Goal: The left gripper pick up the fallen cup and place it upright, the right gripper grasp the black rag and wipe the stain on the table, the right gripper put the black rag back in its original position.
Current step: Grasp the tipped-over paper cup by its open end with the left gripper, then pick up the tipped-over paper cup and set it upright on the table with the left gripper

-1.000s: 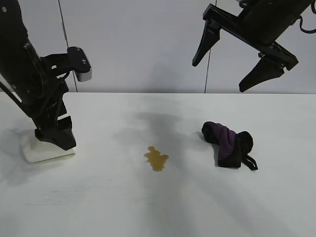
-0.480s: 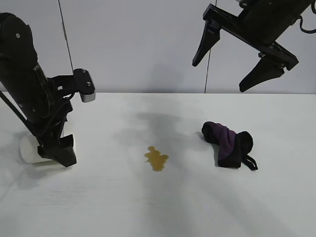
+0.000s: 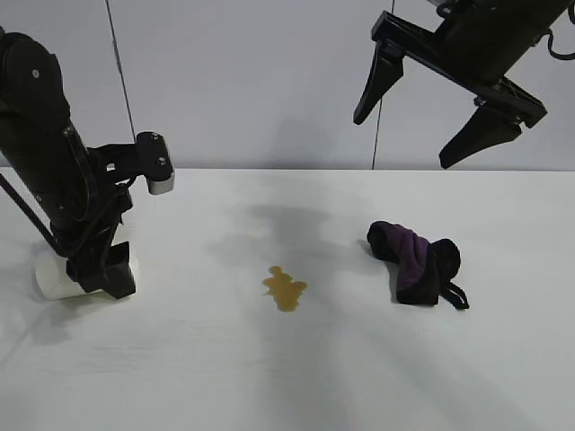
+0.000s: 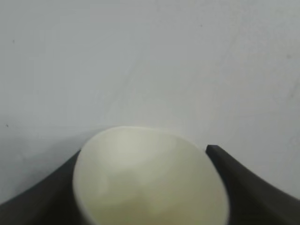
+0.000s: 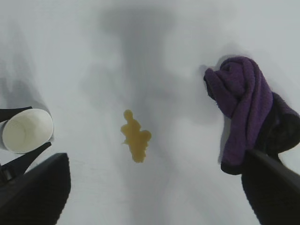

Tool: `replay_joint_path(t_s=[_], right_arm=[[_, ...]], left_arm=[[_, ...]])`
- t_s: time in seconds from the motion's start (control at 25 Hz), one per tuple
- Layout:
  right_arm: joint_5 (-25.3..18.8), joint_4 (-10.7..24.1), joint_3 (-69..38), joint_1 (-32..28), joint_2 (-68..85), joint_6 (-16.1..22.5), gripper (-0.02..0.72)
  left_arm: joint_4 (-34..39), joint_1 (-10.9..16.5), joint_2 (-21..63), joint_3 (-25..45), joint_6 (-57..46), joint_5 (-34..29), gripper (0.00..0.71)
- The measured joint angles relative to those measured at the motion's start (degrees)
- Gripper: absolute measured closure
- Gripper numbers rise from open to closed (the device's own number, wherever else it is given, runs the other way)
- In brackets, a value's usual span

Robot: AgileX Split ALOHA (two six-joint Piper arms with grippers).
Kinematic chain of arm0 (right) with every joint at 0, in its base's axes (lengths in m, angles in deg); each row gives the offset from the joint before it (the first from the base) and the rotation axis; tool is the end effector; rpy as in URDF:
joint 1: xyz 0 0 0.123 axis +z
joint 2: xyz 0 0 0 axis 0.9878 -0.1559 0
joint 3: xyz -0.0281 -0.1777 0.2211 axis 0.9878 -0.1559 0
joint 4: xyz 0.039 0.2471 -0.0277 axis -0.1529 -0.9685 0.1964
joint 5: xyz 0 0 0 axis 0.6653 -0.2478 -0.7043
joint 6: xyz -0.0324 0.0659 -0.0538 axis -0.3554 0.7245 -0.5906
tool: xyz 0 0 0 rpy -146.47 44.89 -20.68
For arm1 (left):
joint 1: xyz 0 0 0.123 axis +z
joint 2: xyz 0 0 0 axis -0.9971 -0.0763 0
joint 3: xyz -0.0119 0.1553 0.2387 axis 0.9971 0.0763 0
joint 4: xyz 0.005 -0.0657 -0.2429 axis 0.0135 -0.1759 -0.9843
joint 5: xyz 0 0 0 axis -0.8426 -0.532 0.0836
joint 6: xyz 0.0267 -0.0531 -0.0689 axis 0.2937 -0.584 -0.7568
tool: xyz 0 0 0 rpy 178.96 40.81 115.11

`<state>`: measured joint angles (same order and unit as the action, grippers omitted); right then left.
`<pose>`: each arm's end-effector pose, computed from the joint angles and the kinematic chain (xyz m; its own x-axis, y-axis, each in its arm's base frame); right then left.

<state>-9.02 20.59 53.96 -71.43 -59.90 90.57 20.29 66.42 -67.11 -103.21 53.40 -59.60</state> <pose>0.3748 0.0934 0.2589 -0.9329 0.1378 -0.3328 -0.0128 0.9107 0.4130 0.3611 -0.1321 0.1158 -0.2305 0.9447 -0.2331 0.9326 0.2829 0.2242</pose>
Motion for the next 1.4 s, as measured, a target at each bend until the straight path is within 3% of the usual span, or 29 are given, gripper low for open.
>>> replay_joint_path(t_s=[0.16, 0.36, 0.52, 0.64, 0.8, 1.0, 1.2, 1.4], right_arm=[[-0.1, 0.0, 0.0, 0.0, 0.0, 0.0, 0.021], [-0.3, 0.1, 0.0, 0.0, 0.0, 0.0, 0.021], [-0.3, 0.1, 0.0, 0.0, 0.0, 0.0, 0.021], [-0.3, 0.2, 0.0, 0.0, 0.0, 0.0, 0.021], [-0.3, 0.2, 0.0, 0.0, 0.0, 0.0, 0.021], [-0.3, 0.2, 0.0, 0.0, 0.0, 0.0, 0.021], [-0.3, 0.2, 0.0, 0.0, 0.0, 0.0, 0.021], [-0.3, 0.2, 0.0, 0.0, 0.0, 0.0, 0.021]], left_arm=[[-3.6, 0.0, 0.3, 0.0, 3.0, 0.3, 0.252], [-16.8, 1.1, 4.3, 0.0, 15.3, -0.9, 0.253], [-35.5, 5.2, 7.6, 0.0, 29.9, -7.8, 0.261], [-51.3, 9.5, 7.9, 0.0, 42.4, -17.4, 0.292], [-69.5, 13.8, 7.8, 1.6, 57.0, -25.7, 0.310], [-85.4, 15.6, 6.9, 6.6, 73.8, -30.8, 0.317], [-88.4, 15.6, 0.9, 10.4, 82.9, -36.4, 0.317], [-88.9, 15.6, -7.1, 10.7, 85.2, -37.2, 0.317]])
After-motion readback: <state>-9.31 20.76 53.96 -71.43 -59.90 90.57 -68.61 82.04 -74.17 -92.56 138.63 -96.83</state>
